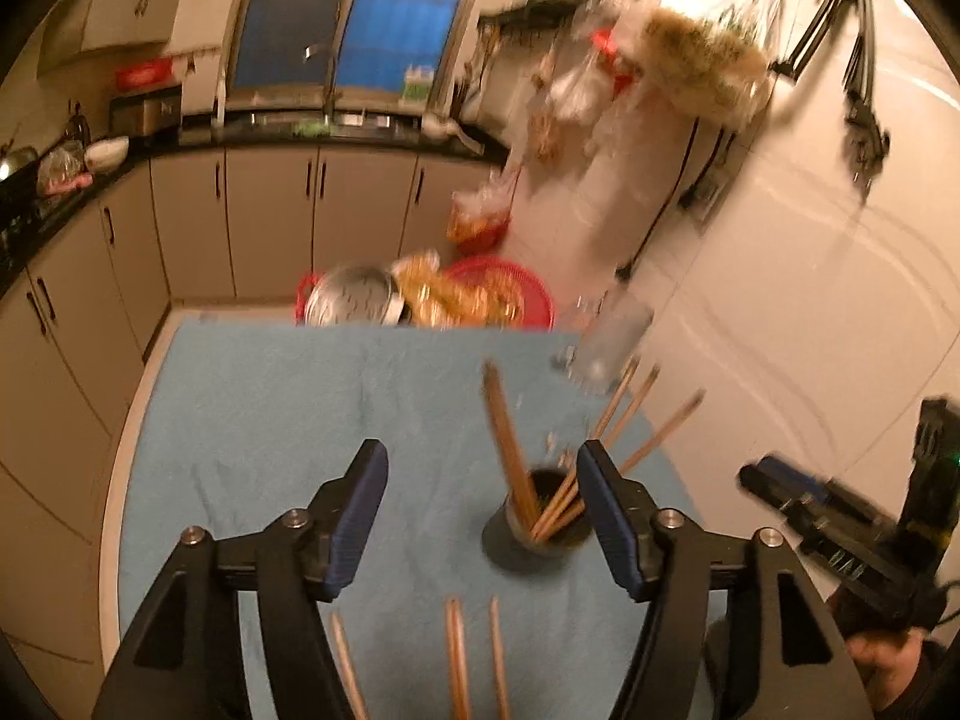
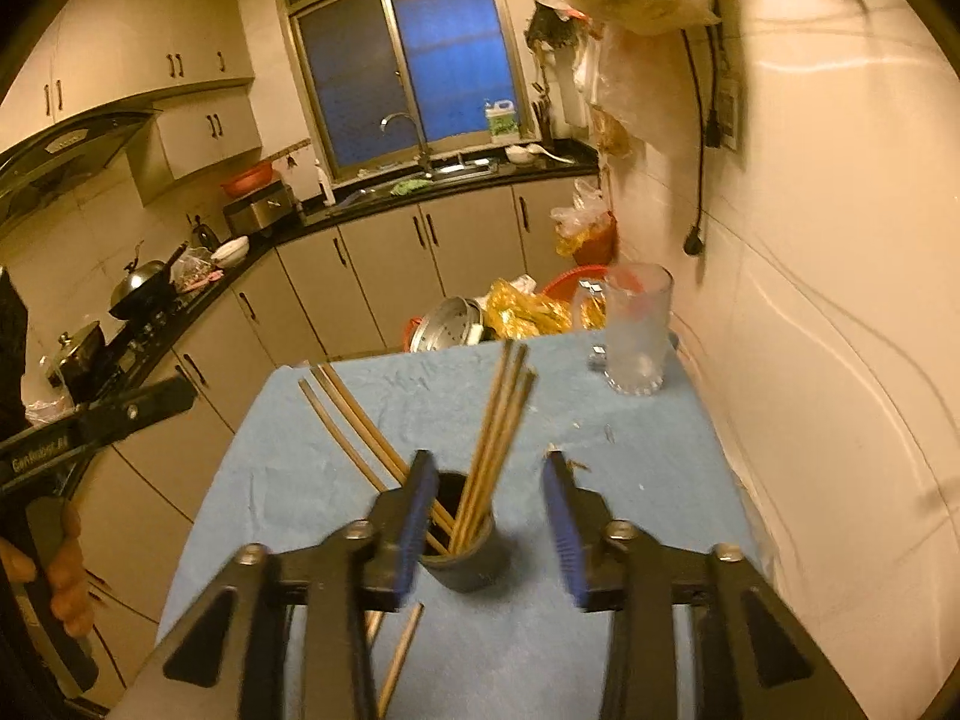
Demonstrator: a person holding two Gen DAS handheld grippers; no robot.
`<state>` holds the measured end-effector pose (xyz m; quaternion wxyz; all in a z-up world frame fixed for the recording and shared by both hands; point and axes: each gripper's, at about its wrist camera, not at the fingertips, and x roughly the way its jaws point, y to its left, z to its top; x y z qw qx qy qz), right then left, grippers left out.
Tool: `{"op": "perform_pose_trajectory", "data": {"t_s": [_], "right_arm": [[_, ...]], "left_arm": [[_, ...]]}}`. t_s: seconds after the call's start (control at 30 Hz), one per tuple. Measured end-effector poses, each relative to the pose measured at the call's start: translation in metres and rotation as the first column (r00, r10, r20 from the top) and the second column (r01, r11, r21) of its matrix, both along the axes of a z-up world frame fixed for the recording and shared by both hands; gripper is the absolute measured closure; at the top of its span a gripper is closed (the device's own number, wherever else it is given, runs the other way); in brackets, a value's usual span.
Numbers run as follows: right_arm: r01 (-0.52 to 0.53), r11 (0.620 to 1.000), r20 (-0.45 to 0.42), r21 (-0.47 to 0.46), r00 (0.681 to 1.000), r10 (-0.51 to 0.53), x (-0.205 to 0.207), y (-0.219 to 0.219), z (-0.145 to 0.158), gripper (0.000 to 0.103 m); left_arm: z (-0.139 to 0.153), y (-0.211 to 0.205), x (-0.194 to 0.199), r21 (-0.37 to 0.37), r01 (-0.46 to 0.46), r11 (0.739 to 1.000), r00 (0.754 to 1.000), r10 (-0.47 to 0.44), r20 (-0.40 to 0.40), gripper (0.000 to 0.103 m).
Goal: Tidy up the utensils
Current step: 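Move both open tools to the chopstick row and grasp one each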
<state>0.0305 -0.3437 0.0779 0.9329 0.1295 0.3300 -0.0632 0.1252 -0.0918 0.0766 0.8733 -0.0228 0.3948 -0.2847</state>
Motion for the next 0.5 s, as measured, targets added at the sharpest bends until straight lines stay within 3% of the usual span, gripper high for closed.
{"op": "perform_pose_trajectory", "data": {"t_s": [0.17,0.23,0.27,0.3,0.4,0.5], "right_arm": [[0.001,1.000,-0.045,0.030,0.999,0.000,-0.011,-0.001,-0.021,0.049],[-0.011,1.000,-0.063,0.028,0.998,0.012,-0.013,0.004,-0.029,0.049],[-0.020,0.999,-0.075,0.031,0.997,0.022,-0.014,0.006,-0.034,0.049],[-0.028,0.999,-0.084,0.037,0.996,0.031,-0.015,0.009,-0.038,0.049],[-0.054,0.998,-0.111,0.039,0.992,0.058,-0.018,0.015,-0.051,0.049],[-0.073,0.996,-0.143,0.043,0.987,0.078,-0.018,0.021,-0.064,0.049]], "left_arm": [[-0.072,0.000,0.001,0.068,0.055,0.996,0.981,-0.041,-0.188,0.036],[-0.106,-0.006,0.003,0.121,0.072,0.990,0.969,-0.041,-0.242,0.046],[-0.121,-0.009,0.004,0.141,0.084,0.986,0.963,-0.044,-0.265,0.058],[-0.133,-0.012,0.004,0.153,0.095,0.984,0.958,-0.049,-0.284,0.066],[-0.160,-0.019,0.001,0.176,0.121,0.977,0.953,-0.065,-0.295,0.066],[-0.170,-0.028,0.000,0.151,0.149,0.977,0.950,-0.099,-0.297,0.066]]}}
